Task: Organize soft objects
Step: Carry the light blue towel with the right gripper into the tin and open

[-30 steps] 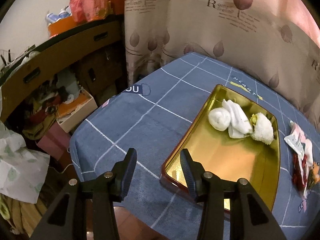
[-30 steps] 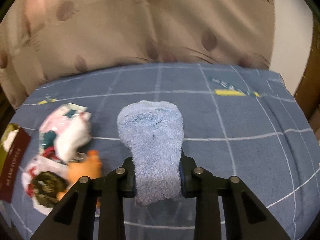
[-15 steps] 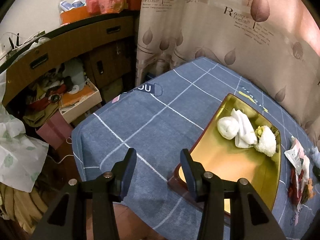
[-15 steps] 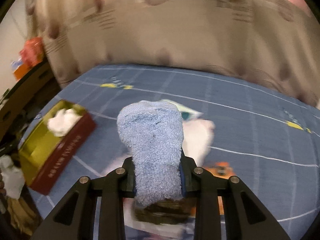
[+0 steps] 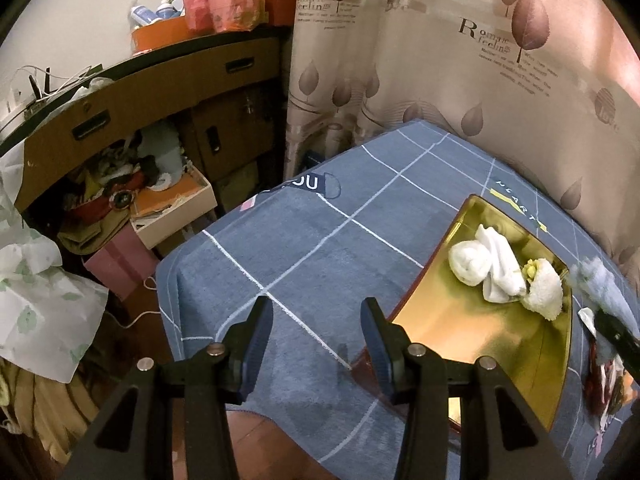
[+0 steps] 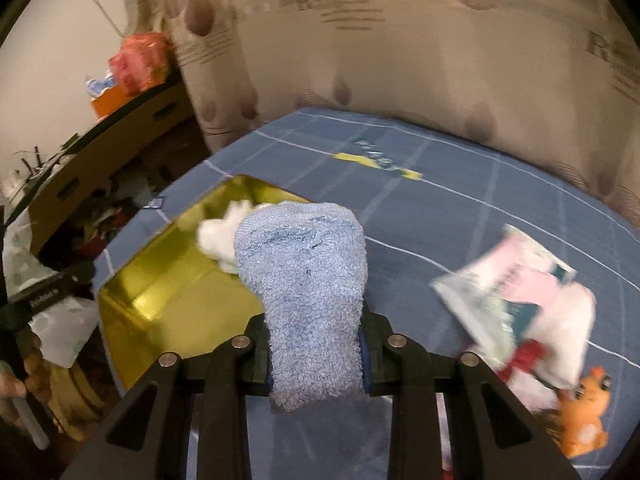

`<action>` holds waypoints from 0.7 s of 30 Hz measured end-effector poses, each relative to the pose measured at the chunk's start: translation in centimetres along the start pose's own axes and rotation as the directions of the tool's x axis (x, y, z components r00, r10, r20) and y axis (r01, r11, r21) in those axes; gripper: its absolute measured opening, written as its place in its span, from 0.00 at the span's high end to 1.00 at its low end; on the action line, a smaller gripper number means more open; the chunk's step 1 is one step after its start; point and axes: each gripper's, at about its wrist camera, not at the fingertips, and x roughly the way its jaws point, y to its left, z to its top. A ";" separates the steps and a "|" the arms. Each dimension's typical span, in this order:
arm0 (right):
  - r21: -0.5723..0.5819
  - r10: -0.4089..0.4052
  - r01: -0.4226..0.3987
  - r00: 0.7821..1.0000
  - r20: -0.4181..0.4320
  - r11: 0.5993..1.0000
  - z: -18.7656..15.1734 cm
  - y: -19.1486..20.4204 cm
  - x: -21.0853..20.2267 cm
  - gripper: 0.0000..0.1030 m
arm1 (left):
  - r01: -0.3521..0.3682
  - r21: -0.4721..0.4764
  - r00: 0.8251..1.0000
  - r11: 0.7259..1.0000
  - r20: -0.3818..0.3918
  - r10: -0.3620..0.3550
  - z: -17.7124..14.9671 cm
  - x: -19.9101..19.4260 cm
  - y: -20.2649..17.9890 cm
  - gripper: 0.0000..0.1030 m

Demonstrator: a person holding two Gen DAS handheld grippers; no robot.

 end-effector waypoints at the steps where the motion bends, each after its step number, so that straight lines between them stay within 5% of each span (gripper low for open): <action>1: -0.004 0.012 -0.012 1.000 -0.002 1.000 0.3 0.6 0.4 0.74 | 0.002 0.001 1.000 1.000 0.000 -0.002 0.0 0.1 0.0 0.55; 15: -0.068 0.092 -0.096 0.994 -0.058 0.993 3.0 7.6 5.6 0.71 | 0.015 -0.012 1.000 1.000 -0.005 -0.015 0.0 0.2 0.0 0.55; 21: -0.063 0.083 -0.088 0.993 -0.078 0.994 2.4 7.6 6.8 0.51 | 0.014 -0.005 1.000 1.000 -0.003 -0.014 0.0 0.1 -0.1 0.55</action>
